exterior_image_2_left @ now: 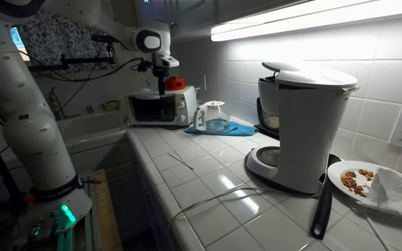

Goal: Open the oven door.

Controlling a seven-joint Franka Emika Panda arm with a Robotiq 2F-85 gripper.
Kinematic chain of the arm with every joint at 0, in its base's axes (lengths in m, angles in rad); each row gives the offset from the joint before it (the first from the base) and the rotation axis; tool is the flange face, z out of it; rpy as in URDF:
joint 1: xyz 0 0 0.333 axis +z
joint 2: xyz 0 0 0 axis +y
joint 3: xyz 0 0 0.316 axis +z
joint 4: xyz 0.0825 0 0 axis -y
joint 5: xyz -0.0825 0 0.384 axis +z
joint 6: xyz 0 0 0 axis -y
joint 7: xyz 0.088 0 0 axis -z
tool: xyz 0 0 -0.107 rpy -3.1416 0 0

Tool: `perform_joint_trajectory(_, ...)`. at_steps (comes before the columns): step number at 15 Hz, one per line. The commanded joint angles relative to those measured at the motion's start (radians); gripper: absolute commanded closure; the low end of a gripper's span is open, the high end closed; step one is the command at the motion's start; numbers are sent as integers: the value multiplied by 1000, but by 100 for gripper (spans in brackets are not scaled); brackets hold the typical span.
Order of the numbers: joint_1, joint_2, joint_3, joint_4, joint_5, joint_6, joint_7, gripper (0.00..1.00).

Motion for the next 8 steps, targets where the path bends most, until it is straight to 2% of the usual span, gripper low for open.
perform_joint_trajectory(1,10,19,-5,32,53,-17,30,0)
perform_joint_trajectory(8,13,32,-5,41,84,-51,85,0)
